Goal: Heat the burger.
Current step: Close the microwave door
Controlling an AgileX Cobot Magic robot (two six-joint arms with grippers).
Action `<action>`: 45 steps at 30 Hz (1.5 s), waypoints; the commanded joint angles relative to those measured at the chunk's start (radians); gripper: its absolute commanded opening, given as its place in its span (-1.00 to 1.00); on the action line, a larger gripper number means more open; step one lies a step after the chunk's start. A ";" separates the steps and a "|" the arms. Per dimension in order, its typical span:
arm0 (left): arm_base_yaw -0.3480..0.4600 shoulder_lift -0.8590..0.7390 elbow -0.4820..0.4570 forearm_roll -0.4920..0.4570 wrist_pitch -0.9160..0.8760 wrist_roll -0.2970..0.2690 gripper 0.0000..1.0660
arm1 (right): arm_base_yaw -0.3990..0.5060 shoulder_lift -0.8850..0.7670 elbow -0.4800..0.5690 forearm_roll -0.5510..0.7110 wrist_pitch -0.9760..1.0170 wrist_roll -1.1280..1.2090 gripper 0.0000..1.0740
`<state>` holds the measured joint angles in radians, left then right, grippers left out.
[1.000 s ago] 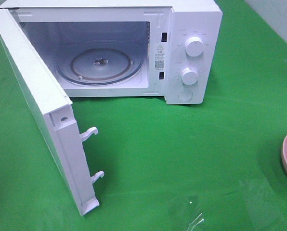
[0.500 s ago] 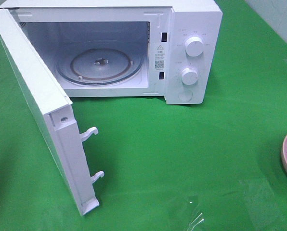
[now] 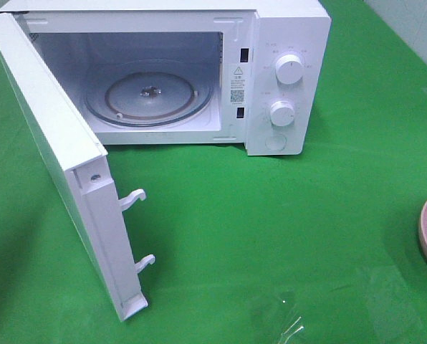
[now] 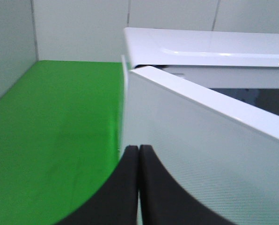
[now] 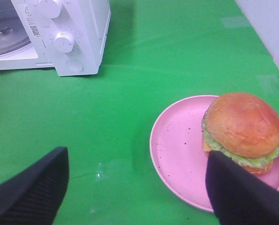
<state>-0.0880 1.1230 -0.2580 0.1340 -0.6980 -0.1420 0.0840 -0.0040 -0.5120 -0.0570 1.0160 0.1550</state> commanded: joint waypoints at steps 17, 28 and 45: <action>-0.221 0.390 -0.125 -0.007 -0.158 -0.003 -1.00 | -0.006 -0.025 0.002 0.001 -0.013 -0.010 0.42; -0.312 0.492 -0.212 -0.103 -0.171 0.007 -1.00 | -0.006 -0.025 0.002 0.001 -0.013 -0.010 0.42; -0.437 0.727 -0.507 -0.168 -0.140 0.006 -1.00 | -0.006 -0.025 0.002 0.001 -0.013 -0.010 0.42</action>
<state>-0.5170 1.8480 -0.7520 -0.0240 -0.8400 -0.1340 0.0840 -0.0040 -0.5120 -0.0570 1.0160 0.1550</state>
